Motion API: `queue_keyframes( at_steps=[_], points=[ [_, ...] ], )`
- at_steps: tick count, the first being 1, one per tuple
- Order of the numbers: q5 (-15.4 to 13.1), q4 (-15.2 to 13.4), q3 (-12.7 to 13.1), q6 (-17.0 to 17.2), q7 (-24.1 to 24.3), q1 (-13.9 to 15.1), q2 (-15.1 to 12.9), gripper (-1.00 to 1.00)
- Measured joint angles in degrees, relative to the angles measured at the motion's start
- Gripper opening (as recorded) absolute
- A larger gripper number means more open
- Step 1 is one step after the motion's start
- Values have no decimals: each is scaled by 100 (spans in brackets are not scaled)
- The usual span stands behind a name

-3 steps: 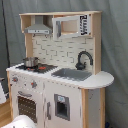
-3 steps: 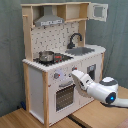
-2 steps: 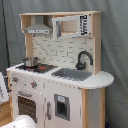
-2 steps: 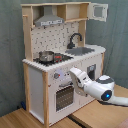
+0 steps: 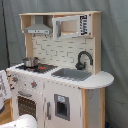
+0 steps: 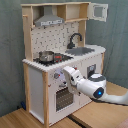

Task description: Play with the kitchen

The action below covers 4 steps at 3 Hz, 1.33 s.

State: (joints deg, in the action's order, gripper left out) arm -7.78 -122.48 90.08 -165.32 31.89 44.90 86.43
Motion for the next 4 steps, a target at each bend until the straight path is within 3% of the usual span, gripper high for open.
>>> queue_keyframes(
  at_steps=[1, 3, 4],
  points=[
    [-48, 418, 8, -69, -228, 350, 0, 100],
    [-59, 422, 142, -98, -1368, 569, -16, 100],
    [-59, 562, 34, -82, -1592, 720, -52, 100]
  ],
)
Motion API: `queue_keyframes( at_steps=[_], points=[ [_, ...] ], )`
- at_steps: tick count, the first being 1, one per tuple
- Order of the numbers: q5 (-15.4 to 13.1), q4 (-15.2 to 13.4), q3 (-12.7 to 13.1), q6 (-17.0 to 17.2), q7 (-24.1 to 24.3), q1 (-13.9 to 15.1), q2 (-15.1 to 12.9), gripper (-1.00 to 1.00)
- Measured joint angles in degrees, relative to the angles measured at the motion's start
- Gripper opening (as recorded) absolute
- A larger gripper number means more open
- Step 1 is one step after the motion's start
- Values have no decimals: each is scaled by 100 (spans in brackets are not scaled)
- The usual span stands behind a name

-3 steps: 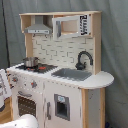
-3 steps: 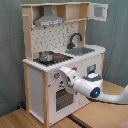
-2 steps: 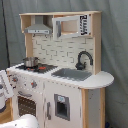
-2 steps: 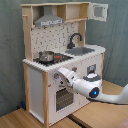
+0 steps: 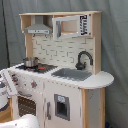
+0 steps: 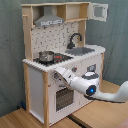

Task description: Play with the kitchen

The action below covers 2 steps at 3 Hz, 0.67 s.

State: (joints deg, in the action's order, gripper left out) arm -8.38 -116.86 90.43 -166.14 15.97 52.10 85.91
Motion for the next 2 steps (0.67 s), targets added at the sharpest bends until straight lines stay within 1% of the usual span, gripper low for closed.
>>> queue_keyframes(
  at_steps=[1, 2],
  points=[
    [0, 0, 0, 1, 0, 0, 0, -100],
    [-11, 16, -39, 11, -316, -4, -9, -100]
  ],
)
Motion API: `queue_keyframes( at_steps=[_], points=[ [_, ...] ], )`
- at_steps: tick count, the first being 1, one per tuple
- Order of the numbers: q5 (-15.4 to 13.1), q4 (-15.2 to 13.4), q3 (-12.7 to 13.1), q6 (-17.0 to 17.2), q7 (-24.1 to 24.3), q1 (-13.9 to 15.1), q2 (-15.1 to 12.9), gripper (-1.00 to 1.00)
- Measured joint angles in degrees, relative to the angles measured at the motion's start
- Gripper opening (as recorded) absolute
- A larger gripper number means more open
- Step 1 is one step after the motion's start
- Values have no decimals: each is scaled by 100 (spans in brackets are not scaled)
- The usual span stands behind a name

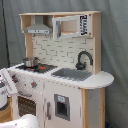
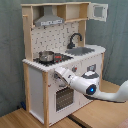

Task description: Play with the kitchen

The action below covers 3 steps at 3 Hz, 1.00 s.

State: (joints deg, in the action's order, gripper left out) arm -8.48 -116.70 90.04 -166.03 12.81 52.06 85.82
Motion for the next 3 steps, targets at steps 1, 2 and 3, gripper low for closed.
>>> queue_keyframes(
  at_steps=[1, 2, 3],
  points=[
    [-53, 7, -9, 0, -606, 0, 1, -100],
    [-227, 22, -24, 7, -1232, 3, 2, -100],
    [-558, 58, -44, 53, -1843, 9, 3, -100]
  ],
)
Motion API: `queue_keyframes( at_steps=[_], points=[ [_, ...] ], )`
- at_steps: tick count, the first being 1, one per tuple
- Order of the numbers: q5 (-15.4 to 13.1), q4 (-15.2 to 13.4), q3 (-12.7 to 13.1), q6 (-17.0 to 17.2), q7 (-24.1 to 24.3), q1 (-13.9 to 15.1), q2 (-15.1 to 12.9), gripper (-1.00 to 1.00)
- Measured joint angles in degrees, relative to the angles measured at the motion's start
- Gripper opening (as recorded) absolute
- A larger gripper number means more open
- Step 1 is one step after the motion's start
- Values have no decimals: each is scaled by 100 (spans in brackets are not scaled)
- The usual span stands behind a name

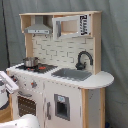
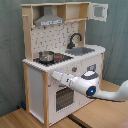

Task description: Play with the kitchen

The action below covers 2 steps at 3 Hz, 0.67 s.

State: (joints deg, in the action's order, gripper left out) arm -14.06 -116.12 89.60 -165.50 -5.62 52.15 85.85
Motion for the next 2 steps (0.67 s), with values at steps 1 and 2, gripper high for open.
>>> queue_keyframes(
  at_steps=[1, 2],
  points=[
    [-366, 43, -15, 59, -443, 7, 2, -100],
    [-791, 96, -28, 123, -851, 15, 5, -100]
  ],
)
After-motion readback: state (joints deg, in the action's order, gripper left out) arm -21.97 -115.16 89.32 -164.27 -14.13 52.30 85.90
